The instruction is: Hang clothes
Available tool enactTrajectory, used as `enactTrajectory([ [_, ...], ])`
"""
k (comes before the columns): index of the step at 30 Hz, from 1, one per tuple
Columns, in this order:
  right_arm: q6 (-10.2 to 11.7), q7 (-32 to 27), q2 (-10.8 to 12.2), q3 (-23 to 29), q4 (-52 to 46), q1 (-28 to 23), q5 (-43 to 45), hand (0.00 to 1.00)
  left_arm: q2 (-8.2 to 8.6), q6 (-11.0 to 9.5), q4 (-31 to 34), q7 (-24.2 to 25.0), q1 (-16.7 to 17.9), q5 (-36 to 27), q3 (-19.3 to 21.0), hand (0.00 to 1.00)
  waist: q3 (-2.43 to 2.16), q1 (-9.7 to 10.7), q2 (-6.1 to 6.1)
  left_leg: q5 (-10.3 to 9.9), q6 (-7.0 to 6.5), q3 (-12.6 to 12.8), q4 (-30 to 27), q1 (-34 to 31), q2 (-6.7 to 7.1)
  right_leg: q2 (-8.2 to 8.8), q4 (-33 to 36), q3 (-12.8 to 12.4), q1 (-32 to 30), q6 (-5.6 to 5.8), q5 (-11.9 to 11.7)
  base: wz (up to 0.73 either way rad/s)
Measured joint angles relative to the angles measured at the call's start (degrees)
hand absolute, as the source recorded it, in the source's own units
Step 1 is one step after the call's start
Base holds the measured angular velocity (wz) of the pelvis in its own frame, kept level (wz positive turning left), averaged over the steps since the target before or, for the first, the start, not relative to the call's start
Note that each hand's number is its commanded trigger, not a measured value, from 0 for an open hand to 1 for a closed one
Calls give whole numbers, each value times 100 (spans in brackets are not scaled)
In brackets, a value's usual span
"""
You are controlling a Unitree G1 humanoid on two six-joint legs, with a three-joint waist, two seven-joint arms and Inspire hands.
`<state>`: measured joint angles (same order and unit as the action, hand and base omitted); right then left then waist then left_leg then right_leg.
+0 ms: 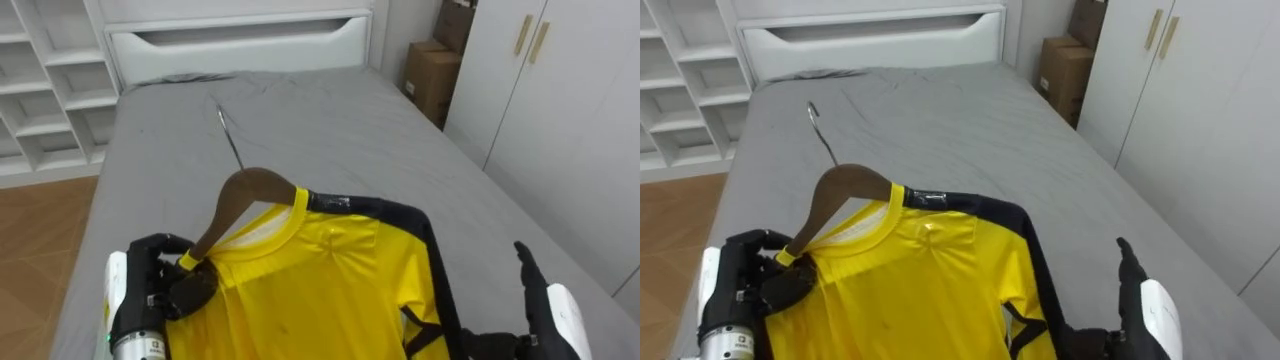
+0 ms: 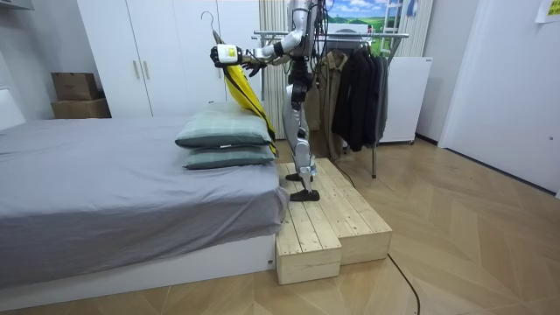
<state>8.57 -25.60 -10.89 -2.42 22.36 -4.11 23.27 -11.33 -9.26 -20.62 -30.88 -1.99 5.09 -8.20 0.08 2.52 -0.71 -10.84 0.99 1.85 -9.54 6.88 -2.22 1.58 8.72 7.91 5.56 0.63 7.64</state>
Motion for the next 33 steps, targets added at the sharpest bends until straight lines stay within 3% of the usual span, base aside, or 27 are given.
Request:
enactTrajectory([
  [8,2,-186,-59,-206,-507,20,703,0,28,12,1,23,7,5,-110,100,2,-153,-2,0,1,-1,20,40,0,-9,15,-29,-5,-1,9,0],
  [17,-5,-432,-59,-307,-982,82,1126,0,50,62,97,24,5,8,-108,100,0,-181,-20,0,0,5,8,-31,2,-9,10,-45,-78,-2,9,0],
  [20,-111,-431,-54,-323,-987,84,1400,0,67,110,145,144,5,6,-106,100,7,-252,-36,1,-1,26,13,-42,2,-10,15,-75,-99,-2,9,-3],
  [27,-121,-433,-59,-532,-1288,168,1784,0,52,225,324,391,5,9,-106,100,5,-319,-138,1,-1,1,7,-112,-1,-5,105,-68,-179,-6,12,2],
  [30,-206,-433,-58,-671,-1384,318,1971,0,53,296,324,537,6,11,-113,100,21,-335,-238,1,-1,-15,-5,-120,3,5,96,-31,-180,-6,12,3],
  [33,-227,-433,-62,-824,-1488,400,2058,0,53,356,322,654,6,9,-116,100,22,-384,-245,1,-1,-15,-5,-124,5,5,90,-26,-161,-5,12,0],
])
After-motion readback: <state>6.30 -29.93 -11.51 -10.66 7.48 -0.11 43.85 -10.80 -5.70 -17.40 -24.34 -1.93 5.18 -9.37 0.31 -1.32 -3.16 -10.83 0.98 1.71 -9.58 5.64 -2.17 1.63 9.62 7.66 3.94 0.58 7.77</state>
